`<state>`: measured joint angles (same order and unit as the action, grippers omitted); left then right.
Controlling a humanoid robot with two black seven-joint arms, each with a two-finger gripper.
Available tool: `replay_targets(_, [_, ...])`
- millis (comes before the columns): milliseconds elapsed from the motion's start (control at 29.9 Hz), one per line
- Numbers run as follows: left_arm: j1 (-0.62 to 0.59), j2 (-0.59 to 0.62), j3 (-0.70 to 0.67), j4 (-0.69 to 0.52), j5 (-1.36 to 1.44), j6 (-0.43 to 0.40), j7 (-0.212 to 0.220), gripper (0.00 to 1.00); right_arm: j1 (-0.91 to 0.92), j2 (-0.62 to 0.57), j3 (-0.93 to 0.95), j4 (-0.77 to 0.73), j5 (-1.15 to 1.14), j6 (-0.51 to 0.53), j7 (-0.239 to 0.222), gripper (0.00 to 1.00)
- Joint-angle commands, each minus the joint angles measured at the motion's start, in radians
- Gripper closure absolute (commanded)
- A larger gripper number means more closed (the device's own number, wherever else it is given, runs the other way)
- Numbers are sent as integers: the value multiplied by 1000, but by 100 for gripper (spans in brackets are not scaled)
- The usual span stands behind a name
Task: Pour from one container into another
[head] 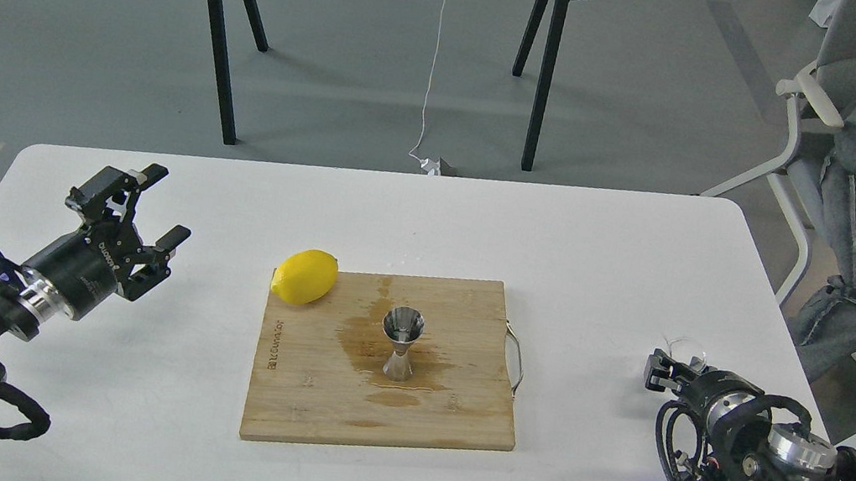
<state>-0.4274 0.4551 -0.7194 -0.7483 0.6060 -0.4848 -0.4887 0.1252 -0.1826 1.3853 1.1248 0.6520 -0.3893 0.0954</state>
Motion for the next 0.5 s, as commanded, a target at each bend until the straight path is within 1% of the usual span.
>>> replay_targets(0, [-1, 0, 0, 0, 0, -1, 0, 1, -1, 0, 0, 0, 0, 1, 1, 54])
replay_targets(468, [-2, 2, 0, 0, 0, -4, 0, 1, -1, 5, -2, 0, 0, 0, 1, 44])
